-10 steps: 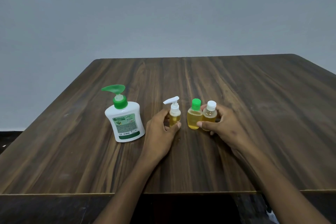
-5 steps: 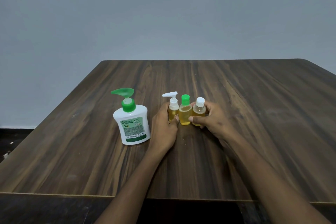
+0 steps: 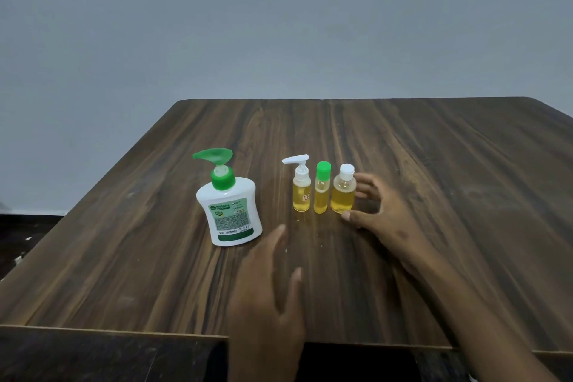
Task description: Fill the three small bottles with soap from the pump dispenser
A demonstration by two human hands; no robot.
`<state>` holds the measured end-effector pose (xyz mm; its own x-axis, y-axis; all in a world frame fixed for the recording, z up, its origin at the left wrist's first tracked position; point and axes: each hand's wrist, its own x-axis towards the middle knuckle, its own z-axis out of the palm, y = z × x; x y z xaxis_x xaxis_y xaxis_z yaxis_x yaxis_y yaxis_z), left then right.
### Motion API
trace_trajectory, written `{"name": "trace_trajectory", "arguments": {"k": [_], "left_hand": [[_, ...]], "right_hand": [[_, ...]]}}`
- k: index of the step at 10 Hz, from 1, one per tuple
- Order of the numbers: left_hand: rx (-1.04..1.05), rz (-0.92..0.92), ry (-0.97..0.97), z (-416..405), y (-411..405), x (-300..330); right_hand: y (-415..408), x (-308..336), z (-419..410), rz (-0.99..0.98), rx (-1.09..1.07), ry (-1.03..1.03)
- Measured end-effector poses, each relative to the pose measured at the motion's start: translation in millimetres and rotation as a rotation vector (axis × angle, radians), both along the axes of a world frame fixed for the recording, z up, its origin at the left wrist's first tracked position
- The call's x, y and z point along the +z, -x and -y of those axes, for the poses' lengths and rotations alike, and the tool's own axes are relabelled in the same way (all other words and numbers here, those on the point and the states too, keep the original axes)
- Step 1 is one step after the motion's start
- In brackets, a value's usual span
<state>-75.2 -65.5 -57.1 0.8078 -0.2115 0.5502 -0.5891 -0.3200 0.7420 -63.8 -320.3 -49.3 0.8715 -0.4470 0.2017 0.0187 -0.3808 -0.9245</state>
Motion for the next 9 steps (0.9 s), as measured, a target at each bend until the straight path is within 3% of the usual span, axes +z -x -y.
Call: {"name": "trace_trajectory", "arguments": {"k": [1,2,3,5,9], "left_hand": [[0.306,0.057,0.136,-48,-17,9],[0.218,-0.198,-0.015,-81,-76,7],[-0.008,-0.298,-0.150,-79,-114,7],[-0.212,-0.284,-0.197,-59,-155,10],[-0.300,-0.338,-0.153,-33,-203,5]], "right_hand": [[31,-4,4,-0.001,-0.068,0.055],[50,-14,3,0.043,-0.103,0.074],[59,-24,1,0.056,-0.122,0.089],[64,-30,2,0.072,-0.148,0.097],[61,-37,3,0.065,-0.210,0.171]]}}
